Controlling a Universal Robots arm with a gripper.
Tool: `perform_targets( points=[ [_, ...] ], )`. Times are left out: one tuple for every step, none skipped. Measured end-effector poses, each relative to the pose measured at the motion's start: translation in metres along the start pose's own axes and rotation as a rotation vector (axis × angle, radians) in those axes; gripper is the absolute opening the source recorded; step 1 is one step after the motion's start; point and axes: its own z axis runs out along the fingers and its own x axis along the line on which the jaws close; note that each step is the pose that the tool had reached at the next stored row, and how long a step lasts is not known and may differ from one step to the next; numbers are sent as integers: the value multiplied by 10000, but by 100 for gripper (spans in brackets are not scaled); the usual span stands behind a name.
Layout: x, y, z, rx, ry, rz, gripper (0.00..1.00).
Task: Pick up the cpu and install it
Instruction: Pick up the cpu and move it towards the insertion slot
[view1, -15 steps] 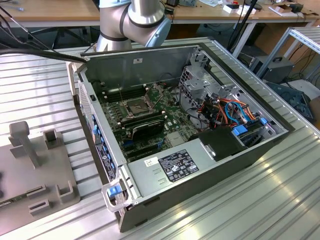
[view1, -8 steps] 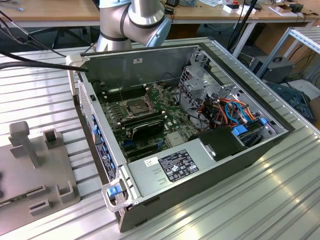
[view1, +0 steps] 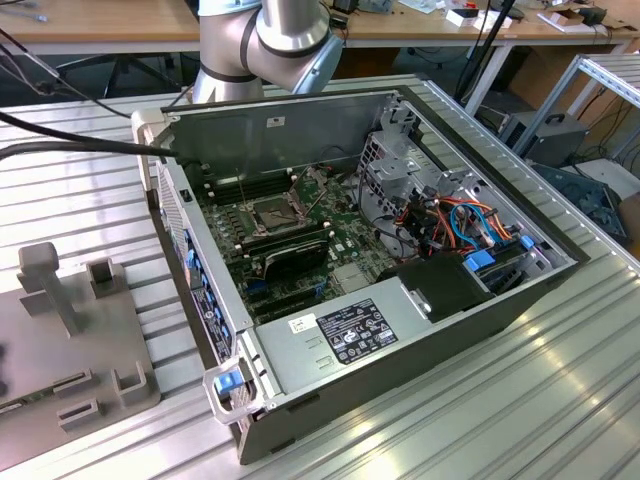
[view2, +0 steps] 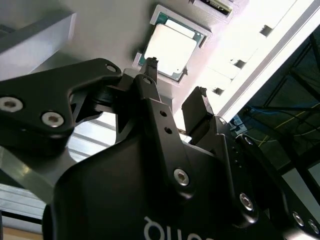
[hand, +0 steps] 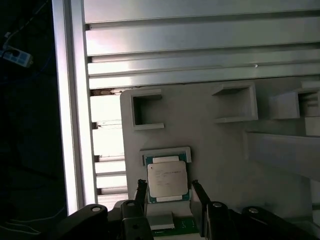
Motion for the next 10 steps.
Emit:
perform_targets(
  points=[
    [1,-1,25,2,14,1,48],
    [0,-2,39,3,21,1,48],
    [1,-2,54,3,25,1,48],
    [1,-3,69,3,31,1,48],
    [1,-3,83,4,34,1,48],
    [1,-4,96,4,39,2,48],
    [1,-4,112,4,41,2,48],
    [1,-5,121,4,44,1,48],
    [1,-5,137,4,49,2,48],
    [1,-6,148,5,53,2,48]
  ],
)
